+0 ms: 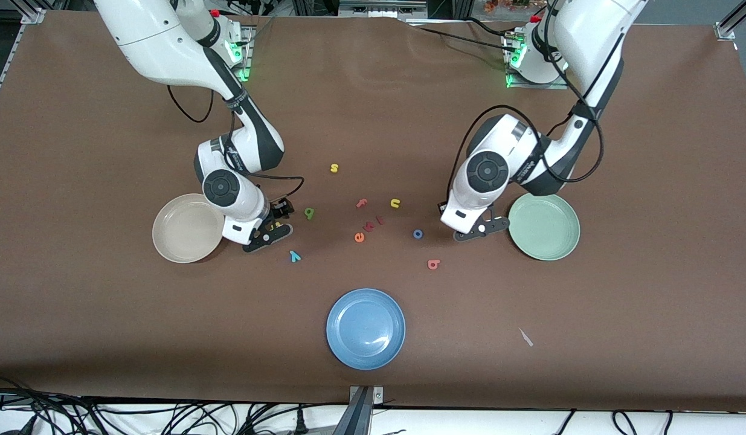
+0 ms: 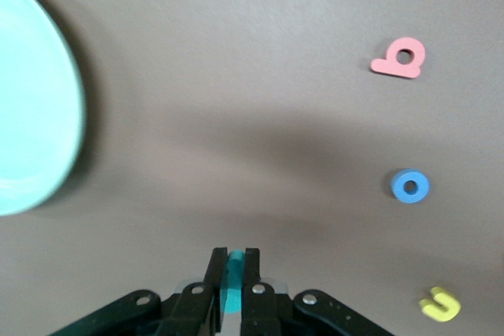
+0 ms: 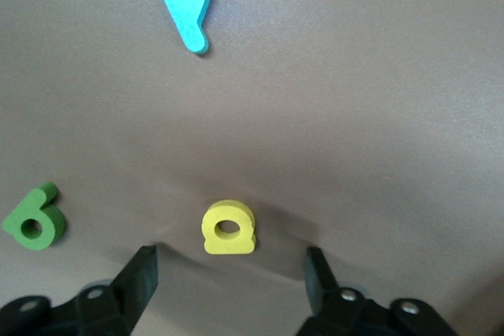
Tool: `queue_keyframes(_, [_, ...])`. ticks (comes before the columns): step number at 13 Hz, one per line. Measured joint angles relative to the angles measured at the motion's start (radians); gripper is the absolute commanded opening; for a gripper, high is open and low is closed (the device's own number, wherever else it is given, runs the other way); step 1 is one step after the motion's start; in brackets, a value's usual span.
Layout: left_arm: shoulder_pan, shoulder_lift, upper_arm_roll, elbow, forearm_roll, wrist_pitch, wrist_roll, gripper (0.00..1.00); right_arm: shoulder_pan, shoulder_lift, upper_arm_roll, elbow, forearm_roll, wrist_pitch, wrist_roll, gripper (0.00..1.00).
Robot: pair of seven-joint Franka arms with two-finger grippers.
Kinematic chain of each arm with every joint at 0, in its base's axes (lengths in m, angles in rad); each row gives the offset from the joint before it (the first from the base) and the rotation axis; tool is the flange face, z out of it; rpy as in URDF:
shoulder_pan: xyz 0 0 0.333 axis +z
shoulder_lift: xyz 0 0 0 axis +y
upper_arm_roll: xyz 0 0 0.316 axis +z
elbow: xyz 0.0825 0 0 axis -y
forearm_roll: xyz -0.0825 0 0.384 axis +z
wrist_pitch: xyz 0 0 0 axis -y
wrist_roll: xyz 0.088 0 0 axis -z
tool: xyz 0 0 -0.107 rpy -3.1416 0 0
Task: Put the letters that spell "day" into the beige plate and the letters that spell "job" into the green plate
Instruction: 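Place the j on the green plate while the right gripper grasps the a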
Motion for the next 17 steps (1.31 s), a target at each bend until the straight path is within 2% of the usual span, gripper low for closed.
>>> queue_keyframes(2, [0.034,-0.021,0.0,0.0,0.0,-0.035,0.094,0.0,0.0,0.0,0.0,0.001,0.0,0.0,-0.006,0.7])
queue_keyframes(8, [0.195,-0.033,0.002,-0.001,0.0,-0.063,0.422,0.0,0.004,0.0,0.0,0.007,-0.001,-0.002,-0.017,0.64])
queue_keyframes(12, [0.248,-0.032,0.003,-0.026,0.002,-0.062,0.531,0.0,0.006,0.0,0.0,0.008,-0.003,-0.001,-0.019,0.56])
queue_keyframes(14, [0.273,-0.03,0.005,-0.055,0.01,-0.029,0.573,0.0,0.006,0.0,0.0,0.009,-0.004,-0.001,-0.019,0.53])
queue_keyframes(17, [0.32,-0.023,0.005,-0.136,0.121,0.092,0.584,0.0,0.006,0.0,0.0,0.009,-0.005,-0.001,-0.019,0.51])
